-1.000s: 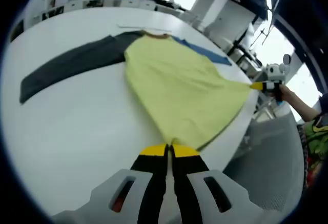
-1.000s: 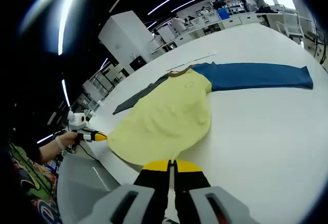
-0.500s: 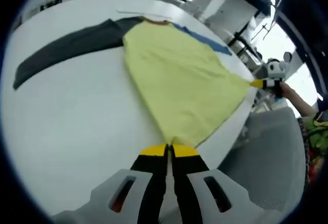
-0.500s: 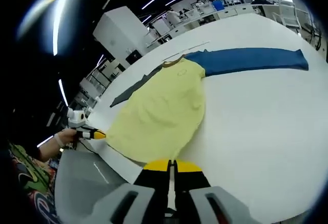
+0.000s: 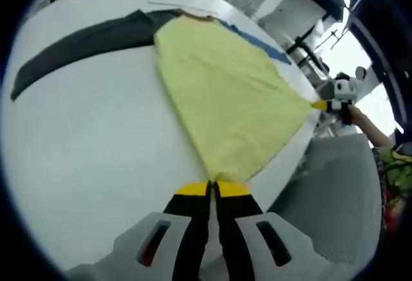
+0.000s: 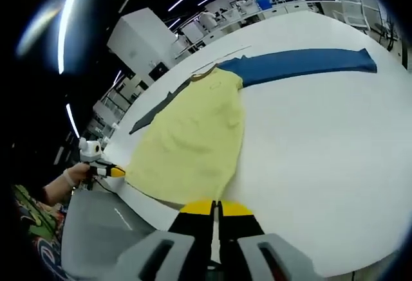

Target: Fold the garment on the visible template until the final outline fits inside the template.

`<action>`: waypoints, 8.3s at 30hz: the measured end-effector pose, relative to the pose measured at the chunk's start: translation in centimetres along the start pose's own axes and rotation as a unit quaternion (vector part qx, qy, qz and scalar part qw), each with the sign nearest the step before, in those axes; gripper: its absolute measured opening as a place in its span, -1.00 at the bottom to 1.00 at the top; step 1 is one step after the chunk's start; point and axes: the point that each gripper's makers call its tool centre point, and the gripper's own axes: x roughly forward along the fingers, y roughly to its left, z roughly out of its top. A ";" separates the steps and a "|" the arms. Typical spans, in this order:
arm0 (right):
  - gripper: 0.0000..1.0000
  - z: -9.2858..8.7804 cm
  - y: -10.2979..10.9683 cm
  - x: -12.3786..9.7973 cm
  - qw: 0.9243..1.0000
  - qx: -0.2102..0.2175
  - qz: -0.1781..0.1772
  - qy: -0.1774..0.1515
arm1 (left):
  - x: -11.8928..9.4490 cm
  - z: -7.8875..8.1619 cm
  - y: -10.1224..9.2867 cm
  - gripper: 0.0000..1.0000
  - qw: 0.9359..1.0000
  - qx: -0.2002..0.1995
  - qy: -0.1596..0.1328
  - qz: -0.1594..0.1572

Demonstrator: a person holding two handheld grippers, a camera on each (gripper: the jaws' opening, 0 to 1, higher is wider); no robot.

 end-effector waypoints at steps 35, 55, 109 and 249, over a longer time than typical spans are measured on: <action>-1.00 -2.0 -1.2 0.8 0.999 0.009 -0.017 0.026 | 0.5 -0.9 0.0 -1.00 1.000 -0.014 0.013 -0.010; -1.00 -2.2 -1.4 0.9 0.999 -0.007 -0.020 0.025 | -0.3 -0.3 0.2 -0.89 1.000 -0.009 -0.012 -0.010; 1.00 6.9 -3.6 0.2 0.987 -0.122 -0.049 -0.088 | -6.0 9.7 0.7 0.34 0.952 0.044 -0.303 0.028; -1.00 29.0 19.3 18.6 0.964 -0.187 0.135 -0.135 | -12.4 9.9 2.7 -0.18 0.917 -0.003 -0.393 0.074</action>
